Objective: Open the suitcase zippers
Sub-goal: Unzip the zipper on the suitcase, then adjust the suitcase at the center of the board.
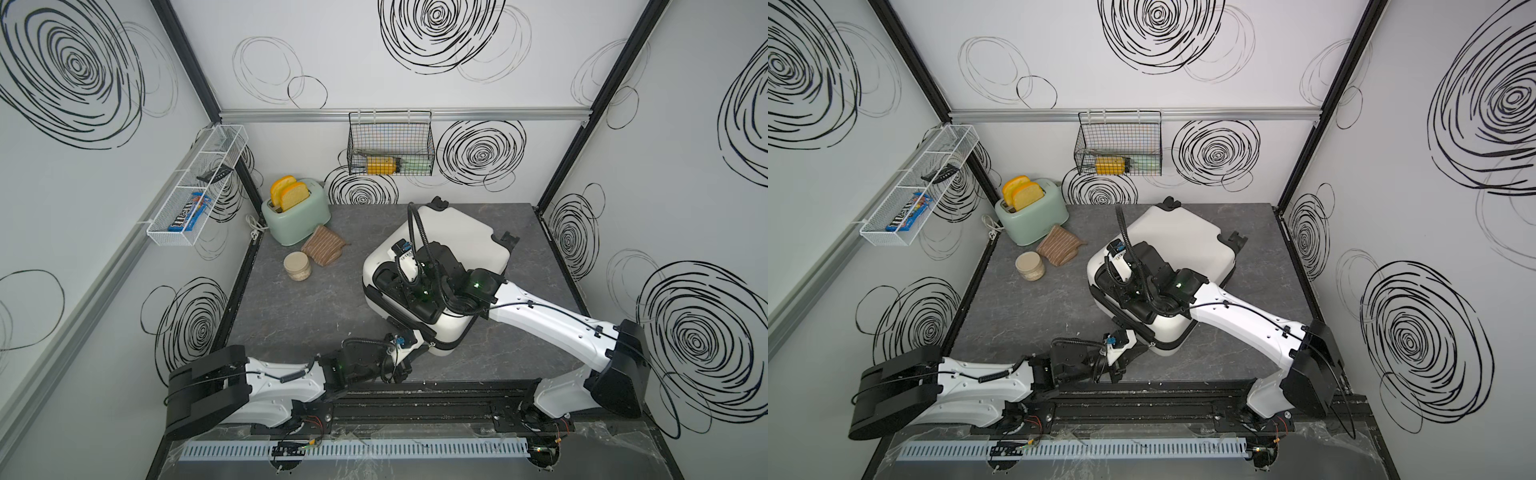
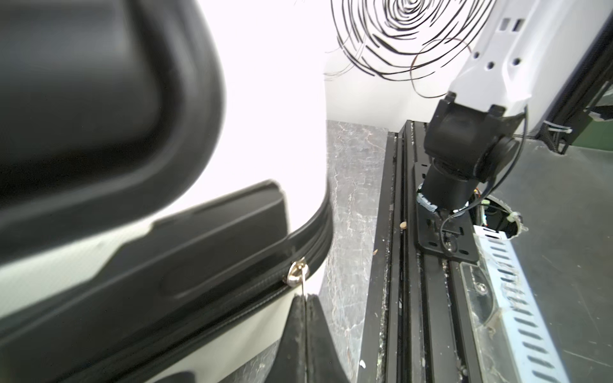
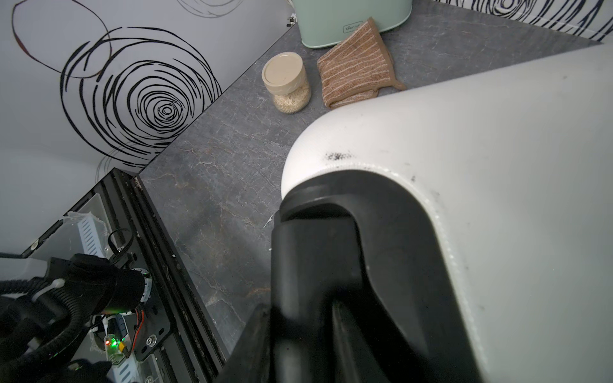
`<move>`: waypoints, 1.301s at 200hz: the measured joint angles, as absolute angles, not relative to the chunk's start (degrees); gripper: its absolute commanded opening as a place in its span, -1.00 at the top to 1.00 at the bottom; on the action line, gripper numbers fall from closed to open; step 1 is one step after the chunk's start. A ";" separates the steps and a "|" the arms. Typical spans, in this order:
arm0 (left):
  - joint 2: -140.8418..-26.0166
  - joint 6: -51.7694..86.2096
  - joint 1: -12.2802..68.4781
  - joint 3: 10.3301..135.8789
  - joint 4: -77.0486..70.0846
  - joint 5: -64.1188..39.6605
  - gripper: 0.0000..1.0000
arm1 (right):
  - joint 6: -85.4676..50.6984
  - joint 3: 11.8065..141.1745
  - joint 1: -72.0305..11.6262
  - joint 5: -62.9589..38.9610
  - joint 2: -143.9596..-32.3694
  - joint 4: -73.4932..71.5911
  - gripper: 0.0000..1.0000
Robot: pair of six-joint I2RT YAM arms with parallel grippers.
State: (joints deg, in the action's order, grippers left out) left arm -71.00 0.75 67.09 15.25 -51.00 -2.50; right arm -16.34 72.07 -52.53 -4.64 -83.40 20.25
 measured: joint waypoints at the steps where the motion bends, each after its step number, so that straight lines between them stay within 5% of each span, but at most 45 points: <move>1: -71.07 0.78 67.13 15.27 -51.07 -2.46 0.89 | -16.36 72.05 -52.53 -4.60 -83.40 20.21 1.00; 55: -73.43 1.06 70.50 18.85 -56.05 -2.24 0.77 | -16.67 68.97 -51.70 -2.26 -84.44 18.52 1.00; 120: -68.77 0.14 69.80 18.98 -48.42 0.60 -0.05 | -7.16 66.65 -50.24 -6.37 -83.13 16.45 1.00; 209: -48.60 -1.08 69.21 21.30 -21.26 3.95 -0.19 | 22.74 64.90 -47.83 -17.76 -78.85 19.79 1.00; 244: -46.68 -5.50 68.93 27.55 -8.75 3.79 -0.38 | 27.40 64.86 -48.40 -18.39 -78.19 19.84 0.11; 260: -46.92 -8.14 67.59 32.08 -3.05 2.63 -0.43 | 26.63 63.66 -48.40 -16.71 -75.50 18.92 -0.10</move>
